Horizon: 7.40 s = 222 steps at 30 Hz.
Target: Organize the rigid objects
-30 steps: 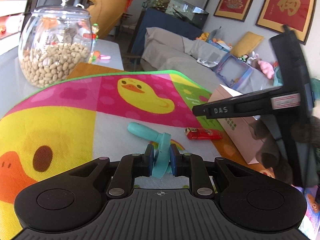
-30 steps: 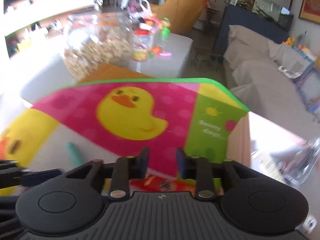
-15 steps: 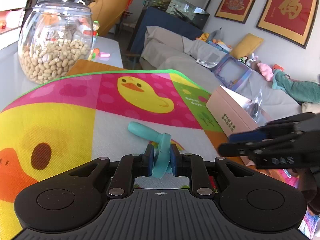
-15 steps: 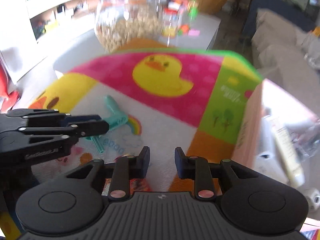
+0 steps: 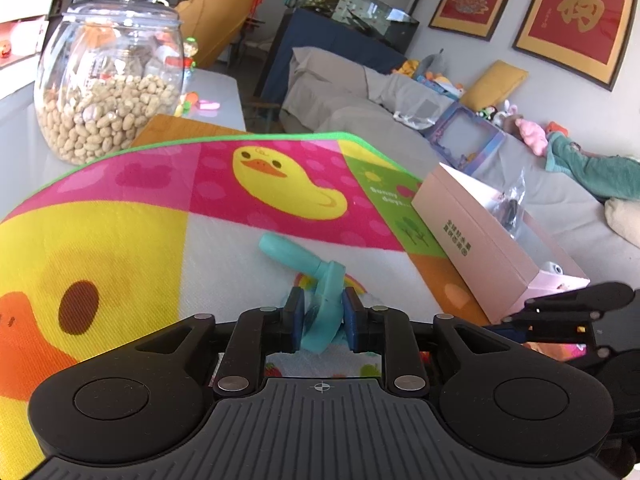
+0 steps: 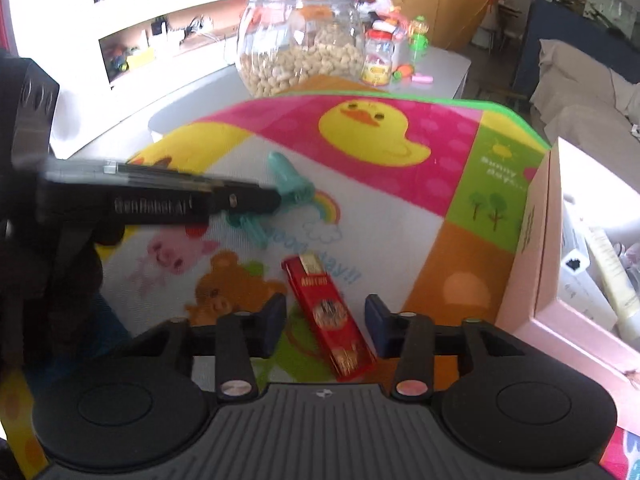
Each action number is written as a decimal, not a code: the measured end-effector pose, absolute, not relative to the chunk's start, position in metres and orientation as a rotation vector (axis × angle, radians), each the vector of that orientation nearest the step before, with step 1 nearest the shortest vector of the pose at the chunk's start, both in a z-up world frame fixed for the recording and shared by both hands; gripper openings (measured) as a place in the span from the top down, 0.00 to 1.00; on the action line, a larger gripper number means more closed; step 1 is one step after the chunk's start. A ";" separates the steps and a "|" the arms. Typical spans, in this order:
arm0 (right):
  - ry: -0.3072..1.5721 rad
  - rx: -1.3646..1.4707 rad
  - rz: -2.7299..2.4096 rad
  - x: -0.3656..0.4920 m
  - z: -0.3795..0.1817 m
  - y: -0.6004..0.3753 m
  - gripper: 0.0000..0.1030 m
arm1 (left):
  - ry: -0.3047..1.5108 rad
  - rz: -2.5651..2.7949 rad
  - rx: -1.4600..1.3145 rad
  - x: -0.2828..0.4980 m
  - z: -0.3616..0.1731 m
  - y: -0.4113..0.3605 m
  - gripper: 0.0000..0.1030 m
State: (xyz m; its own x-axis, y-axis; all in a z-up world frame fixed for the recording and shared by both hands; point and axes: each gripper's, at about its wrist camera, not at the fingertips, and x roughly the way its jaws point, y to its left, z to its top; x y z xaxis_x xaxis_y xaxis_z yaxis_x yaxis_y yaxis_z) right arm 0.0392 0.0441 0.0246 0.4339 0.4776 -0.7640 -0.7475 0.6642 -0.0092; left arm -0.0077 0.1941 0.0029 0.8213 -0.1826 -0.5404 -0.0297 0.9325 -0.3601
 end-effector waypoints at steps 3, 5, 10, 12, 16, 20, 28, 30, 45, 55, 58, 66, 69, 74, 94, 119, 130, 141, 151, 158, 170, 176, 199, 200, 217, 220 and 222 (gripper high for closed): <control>0.849 -0.332 0.749 0.047 0.024 0.040 0.77 | 0.615 -0.064 -0.359 -0.009 0.003 0.189 0.75; 0.870 -0.296 0.714 0.051 0.025 0.033 0.78 | 0.619 -0.057 -0.349 -0.009 0.004 0.187 0.75; 0.859 -0.275 0.700 0.044 0.022 0.021 0.78 | 0.637 -0.039 -0.350 -0.007 0.006 0.185 0.74; 0.837 -0.282 0.702 0.042 0.021 0.021 0.78 | 0.645 -0.033 -0.343 -0.007 0.007 0.184 0.74; 0.807 -0.264 0.697 0.046 0.019 0.026 0.78 | 0.658 -0.020 -0.303 -0.005 0.010 0.178 0.74; 0.819 -0.257 0.710 0.041 0.023 0.025 0.78 | 0.662 -0.003 -0.320 -0.010 0.011 0.175 0.75; 0.733 -0.143 0.693 0.000 0.058 -0.033 0.78 | 0.663 -0.116 -0.189 -0.043 0.018 0.150 0.79; 0.692 -0.130 0.659 -0.013 0.066 -0.052 0.78 | 0.664 -0.165 -0.156 -0.054 0.024 0.137 0.80; 0.688 -0.073 0.476 -0.035 0.036 -0.131 0.78 | 0.738 -0.152 -0.069 -0.073 0.042 0.079 0.86; 0.743 -0.088 0.492 -0.024 0.013 -0.120 0.78 | 0.780 -0.068 0.075 -0.055 0.037 0.074 0.80; 0.744 -0.098 0.488 -0.023 0.010 -0.119 0.78 | 0.821 -0.076 0.077 -0.045 0.026 0.074 0.79; 0.710 -0.190 0.484 -0.027 0.008 -0.107 0.77 | 0.806 -0.132 -0.070 -0.036 0.020 0.091 0.78; 0.723 -0.168 0.497 -0.027 0.011 -0.109 0.78 | 0.748 -0.146 -0.065 -0.047 0.016 0.093 0.80; 0.728 -0.121 0.524 -0.035 0.023 -0.119 0.78 | 0.710 -0.186 0.008 -0.059 0.018 0.078 0.86; 0.550 -0.004 0.499 -0.068 0.073 -0.167 0.91 | 0.353 -0.357 0.163 0.005 0.169 -0.012 0.86; 0.728 -0.084 0.626 -0.054 0.033 -0.144 1.00 | 0.614 -0.301 -0.179 0.020 0.080 0.041 0.84; 0.801 -0.089 0.615 -0.035 0.049 -0.145 0.96 | 0.664 -0.281 -0.189 -0.022 0.061 0.055 0.84; 0.841 -0.227 0.604 -0.039 0.018 -0.112 0.70 | 0.729 -0.307 -0.206 -0.038 0.040 0.050 0.84; 0.716 -0.094 0.563 -0.031 0.062 -0.137 0.80 | 0.770 -0.279 -0.223 -0.043 0.025 0.058 0.84; 0.431 -0.043 0.424 0.024 0.145 -0.139 0.90 | 0.758 -0.297 -0.208 -0.037 0.031 0.049 0.84; 0.589 -0.030 0.333 0.044 0.090 -0.150 0.51 | 0.745 -0.132 -0.014 -0.033 0.026 0.057 0.84; 0.798 -0.065 0.308 0.021 0.017 -0.144 0.51 | 0.759 -0.147 0.037 -0.035 0.018 0.042 0.84; 0.727 -0.049 0.182 0.016 -0.013 -0.142 0.00 | 0.651 -0.039 -0.084 -0.029 0.007 -0.002 0.60; 0.723 -0.053 0.181 0.016 -0.013 -0.141 0.00 | 0.649 -0.034 -0.094 -0.029 0.007 -0.001 0.60; 0.688 -0.041 0.151 0.011 -0.016 -0.139 0.00 | 0.645 -0.013 -0.038 -0.030 0.006 -0.009 0.60; 0.688 -0.041 0.150 0.011 -0.017 -0.139 0.00 | 0.645 -0.014 -0.039 -0.030 0.006 -0.009 0.60; 0.688 -0.041 0.150 0.011 -0.017 -0.139 0.00 | 0.645 -0.015 -0.040 -0.030 0.006 -0.009 0.60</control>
